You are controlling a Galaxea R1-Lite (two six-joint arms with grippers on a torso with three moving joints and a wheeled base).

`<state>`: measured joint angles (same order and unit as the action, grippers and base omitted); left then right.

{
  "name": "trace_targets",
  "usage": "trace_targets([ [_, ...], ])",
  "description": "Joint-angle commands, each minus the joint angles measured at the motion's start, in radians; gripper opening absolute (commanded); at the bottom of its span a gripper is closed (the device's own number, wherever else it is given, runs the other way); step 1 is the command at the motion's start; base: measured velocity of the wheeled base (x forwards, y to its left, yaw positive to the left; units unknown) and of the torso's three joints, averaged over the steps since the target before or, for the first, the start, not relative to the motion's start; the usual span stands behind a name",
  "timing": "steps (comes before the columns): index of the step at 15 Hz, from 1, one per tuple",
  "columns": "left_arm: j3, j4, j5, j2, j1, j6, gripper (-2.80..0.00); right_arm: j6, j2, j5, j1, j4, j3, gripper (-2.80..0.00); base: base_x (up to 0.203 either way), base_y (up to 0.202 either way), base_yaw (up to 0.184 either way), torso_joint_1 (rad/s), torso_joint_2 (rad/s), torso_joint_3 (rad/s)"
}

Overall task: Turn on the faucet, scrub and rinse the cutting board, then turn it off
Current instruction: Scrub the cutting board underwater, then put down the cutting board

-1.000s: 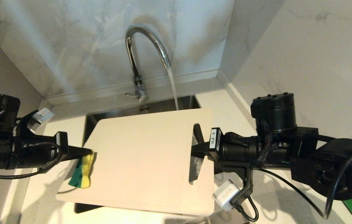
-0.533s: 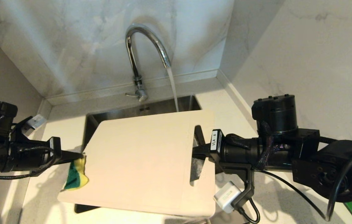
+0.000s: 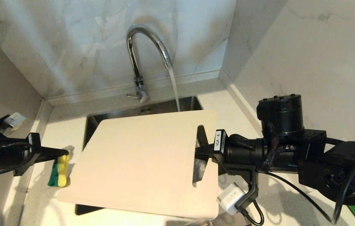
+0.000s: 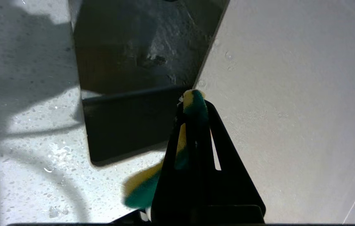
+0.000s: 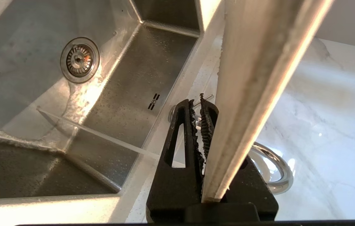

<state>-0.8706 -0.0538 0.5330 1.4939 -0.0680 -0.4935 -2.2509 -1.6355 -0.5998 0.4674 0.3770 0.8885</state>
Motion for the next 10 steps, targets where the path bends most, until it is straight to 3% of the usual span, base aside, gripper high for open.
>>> trace_targets([
  [1, -0.012, -0.001, 0.008, -0.021, -0.008, -0.005, -2.80, -0.013, 0.004, -0.004, 0.000, 0.002, -0.009, -2.80, 0.000, 0.000, 0.000, 0.000, 0.00, 0.000],
  [4, -0.064, -0.023, 0.016, -0.055, -0.008, -0.016, -2.80, -0.013, 0.026, -0.005, -0.007, 0.002, -0.026, -2.80, 0.000, 0.000, 0.000, 0.000, 0.00, 0.000],
  [6, -0.117, -0.107, 0.030, -0.090, -0.005, -0.019, -2.80, -0.013, 0.036, -0.005, -0.009, 0.003, -0.044, -2.80, 0.000, 0.000, 0.000, 0.000, 0.00, 0.000],
  [10, -0.125, -0.135, 0.030, -0.135, 0.001, -0.016, -2.80, -0.013, 0.089, -0.003, -0.009, 0.003, -0.108, -2.80, 0.000, 0.000, 0.000, 0.000, 0.00, 0.000],
])
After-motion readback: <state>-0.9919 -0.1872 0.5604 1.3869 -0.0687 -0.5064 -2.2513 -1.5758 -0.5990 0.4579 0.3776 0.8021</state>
